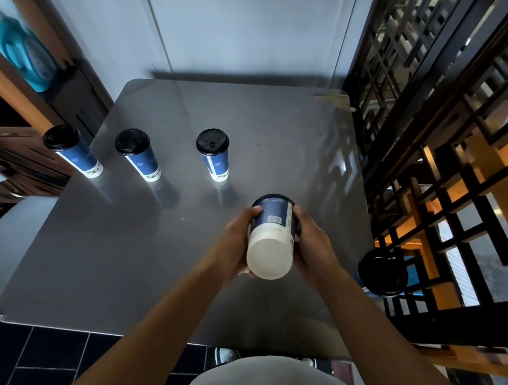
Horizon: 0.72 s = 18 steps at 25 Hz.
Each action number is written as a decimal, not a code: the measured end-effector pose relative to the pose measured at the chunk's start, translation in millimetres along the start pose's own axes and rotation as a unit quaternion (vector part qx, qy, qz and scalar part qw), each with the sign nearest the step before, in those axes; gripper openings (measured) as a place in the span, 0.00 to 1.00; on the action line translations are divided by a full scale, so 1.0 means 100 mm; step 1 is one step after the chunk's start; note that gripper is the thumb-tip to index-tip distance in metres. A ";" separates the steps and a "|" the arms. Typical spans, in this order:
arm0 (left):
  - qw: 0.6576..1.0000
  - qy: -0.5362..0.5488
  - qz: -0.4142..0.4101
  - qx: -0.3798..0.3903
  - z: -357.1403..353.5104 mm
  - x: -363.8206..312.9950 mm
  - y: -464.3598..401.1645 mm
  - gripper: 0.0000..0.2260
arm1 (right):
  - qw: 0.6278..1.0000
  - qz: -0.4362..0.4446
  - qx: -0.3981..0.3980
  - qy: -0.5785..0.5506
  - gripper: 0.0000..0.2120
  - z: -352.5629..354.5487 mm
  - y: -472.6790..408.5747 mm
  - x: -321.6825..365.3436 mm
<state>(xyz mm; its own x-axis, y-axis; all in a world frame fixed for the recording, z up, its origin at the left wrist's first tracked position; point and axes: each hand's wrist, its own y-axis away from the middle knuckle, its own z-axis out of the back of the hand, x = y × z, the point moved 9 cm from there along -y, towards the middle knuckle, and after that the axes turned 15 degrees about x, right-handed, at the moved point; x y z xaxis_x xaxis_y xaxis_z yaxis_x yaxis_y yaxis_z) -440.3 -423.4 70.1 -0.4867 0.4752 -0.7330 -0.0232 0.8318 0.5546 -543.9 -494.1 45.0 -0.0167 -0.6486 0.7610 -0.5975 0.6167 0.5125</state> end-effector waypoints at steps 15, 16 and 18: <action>0.981 -0.189 -0.024 -0.045 0.21 -0.01 -0.03 0.36 | 0.990 0.006 -0.014 0.142 0.21 0.14 -0.07 0.04; 0.984 -0.169 -0.034 -0.038 0.21 -0.02 -0.04 0.35 | 0.992 0.011 -0.008 0.128 0.21 0.13 -0.07 0.05; 0.991 -0.123 -0.049 -0.026 0.21 0.00 -0.05 0.34 | 0.994 0.029 0.015 0.100 0.21 0.09 -0.08 0.06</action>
<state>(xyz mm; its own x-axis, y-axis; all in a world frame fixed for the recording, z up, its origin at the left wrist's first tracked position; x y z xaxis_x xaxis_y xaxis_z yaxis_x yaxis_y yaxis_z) -421.4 -421.8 58.8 -0.2531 0.4538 -0.8544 -0.1081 0.8644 0.4911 -546.5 -507.2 41.7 0.1069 -0.5092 0.8540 -0.6234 0.6348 0.4565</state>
